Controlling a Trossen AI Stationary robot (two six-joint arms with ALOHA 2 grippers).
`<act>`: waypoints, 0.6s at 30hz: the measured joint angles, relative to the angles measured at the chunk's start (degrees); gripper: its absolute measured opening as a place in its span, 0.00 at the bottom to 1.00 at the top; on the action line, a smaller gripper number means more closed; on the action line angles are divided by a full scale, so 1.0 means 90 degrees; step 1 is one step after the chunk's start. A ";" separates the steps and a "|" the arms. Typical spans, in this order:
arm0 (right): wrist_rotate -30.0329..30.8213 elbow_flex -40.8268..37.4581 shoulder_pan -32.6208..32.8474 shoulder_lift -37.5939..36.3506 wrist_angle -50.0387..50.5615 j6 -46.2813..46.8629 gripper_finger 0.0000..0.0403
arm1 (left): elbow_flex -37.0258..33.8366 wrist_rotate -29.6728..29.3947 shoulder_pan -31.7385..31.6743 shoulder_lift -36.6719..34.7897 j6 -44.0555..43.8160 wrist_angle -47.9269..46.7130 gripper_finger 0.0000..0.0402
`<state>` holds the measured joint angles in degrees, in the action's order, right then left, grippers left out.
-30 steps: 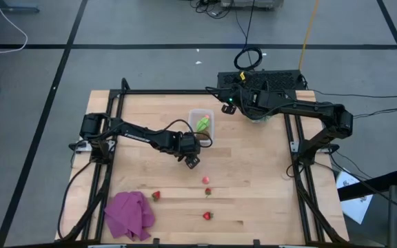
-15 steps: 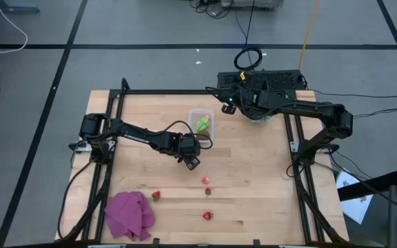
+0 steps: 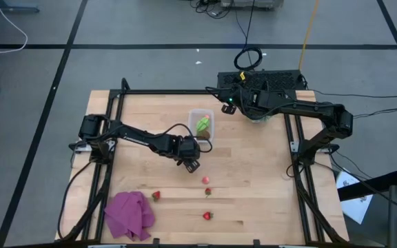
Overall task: Pick and placing Produce into tupperware
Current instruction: Put the cabbage into the transparent bin
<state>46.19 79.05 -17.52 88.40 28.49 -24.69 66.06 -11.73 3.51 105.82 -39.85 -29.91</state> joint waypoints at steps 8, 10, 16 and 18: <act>0.0000 0.0000 0.0000 0.0000 0.0000 0.0000 0.50 | 0.0000 0.0075 0.0156 -0.0002 -0.0172 -0.0005 0.50; 0.0000 0.0000 0.0000 0.0000 -0.0002 0.0000 0.50 | -0.0004 0.0135 0.0197 -0.0064 -0.0233 -0.0062 0.51; 0.0000 0.0000 0.0000 0.0000 -0.0046 0.0000 0.50 | -0.0009 -0.0067 0.0320 -0.0417 -0.0306 -0.0123 0.52; 0.0000 0.0000 0.0000 0.0000 -0.0079 0.0000 0.50 | -0.0011 -0.0193 0.0365 -0.0553 -0.0306 -0.0201 0.52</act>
<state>46.19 79.05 -17.52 88.40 27.78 -24.69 65.96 -13.47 6.79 100.85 -42.60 -31.72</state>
